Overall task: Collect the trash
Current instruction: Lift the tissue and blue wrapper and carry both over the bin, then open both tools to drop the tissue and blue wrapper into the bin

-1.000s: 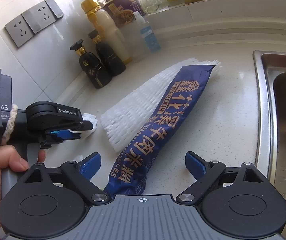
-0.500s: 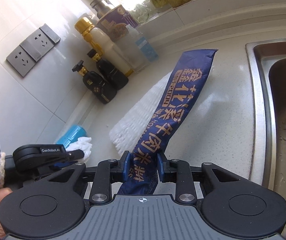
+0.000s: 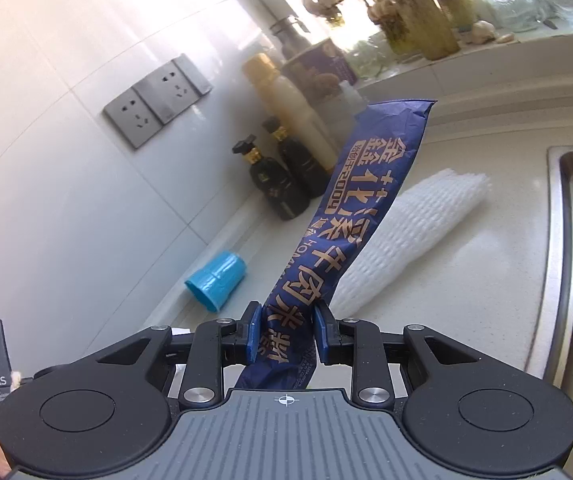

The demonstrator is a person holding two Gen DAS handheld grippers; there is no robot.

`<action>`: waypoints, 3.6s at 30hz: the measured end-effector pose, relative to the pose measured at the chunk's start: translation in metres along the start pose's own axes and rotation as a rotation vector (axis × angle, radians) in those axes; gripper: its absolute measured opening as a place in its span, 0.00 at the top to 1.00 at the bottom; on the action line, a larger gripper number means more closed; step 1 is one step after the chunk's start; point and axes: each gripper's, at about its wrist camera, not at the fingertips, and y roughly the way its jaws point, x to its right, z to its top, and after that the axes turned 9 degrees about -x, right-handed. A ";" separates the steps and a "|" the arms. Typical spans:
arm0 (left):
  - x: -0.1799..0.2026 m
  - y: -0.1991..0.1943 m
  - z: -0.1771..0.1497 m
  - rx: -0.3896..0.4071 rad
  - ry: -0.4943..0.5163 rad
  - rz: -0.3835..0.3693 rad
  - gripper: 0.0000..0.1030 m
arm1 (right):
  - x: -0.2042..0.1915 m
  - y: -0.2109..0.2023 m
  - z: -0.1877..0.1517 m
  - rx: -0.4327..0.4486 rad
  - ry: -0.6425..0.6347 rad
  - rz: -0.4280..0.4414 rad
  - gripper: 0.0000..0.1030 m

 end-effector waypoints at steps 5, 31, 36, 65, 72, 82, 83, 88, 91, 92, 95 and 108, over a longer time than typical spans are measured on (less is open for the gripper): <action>-0.026 -0.029 -0.024 0.027 -0.070 0.003 0.87 | -0.033 0.005 -0.008 -0.057 -0.080 0.069 0.74; -0.128 -0.096 -0.154 -0.021 -0.485 0.180 0.87 | -0.166 0.024 -0.105 -0.498 -0.568 0.089 0.74; -0.149 -0.079 -0.178 -0.056 -0.537 0.209 0.87 | -0.178 0.046 -0.135 -0.594 -0.659 0.078 0.74; -0.211 0.052 -0.237 -0.233 -0.694 0.191 0.86 | -0.169 0.198 -0.279 -0.793 -0.946 0.057 0.74; -0.217 0.053 -0.245 -0.237 -0.742 0.164 0.86 | -0.177 0.227 -0.295 -0.780 -1.008 0.067 0.74; -0.211 0.054 -0.243 -0.222 -0.745 0.163 0.79 | -0.185 0.235 -0.312 -0.737 -1.106 0.090 0.71; -0.211 0.053 -0.244 -0.226 -0.749 0.168 0.75 | -0.184 0.235 -0.311 -0.742 -1.099 0.093 0.70; -0.208 0.046 -0.253 -0.238 -0.746 0.172 0.64 | -0.184 0.235 -0.303 -0.750 -1.073 0.086 0.52; -0.208 0.040 -0.257 -0.245 -0.746 0.171 0.60 | -0.182 0.230 -0.298 -0.760 -1.064 0.075 0.52; -0.208 0.038 -0.258 -0.248 -0.742 0.172 0.60 | -0.181 0.228 -0.296 -0.760 -1.064 0.071 0.52; -0.207 0.030 -0.261 -0.257 -0.728 0.176 0.56 | -0.181 0.220 -0.291 -0.759 -1.062 0.059 0.52; -0.187 0.003 -0.247 -0.272 -0.689 0.201 0.38 | -0.182 0.180 -0.272 -0.742 -1.010 0.054 0.41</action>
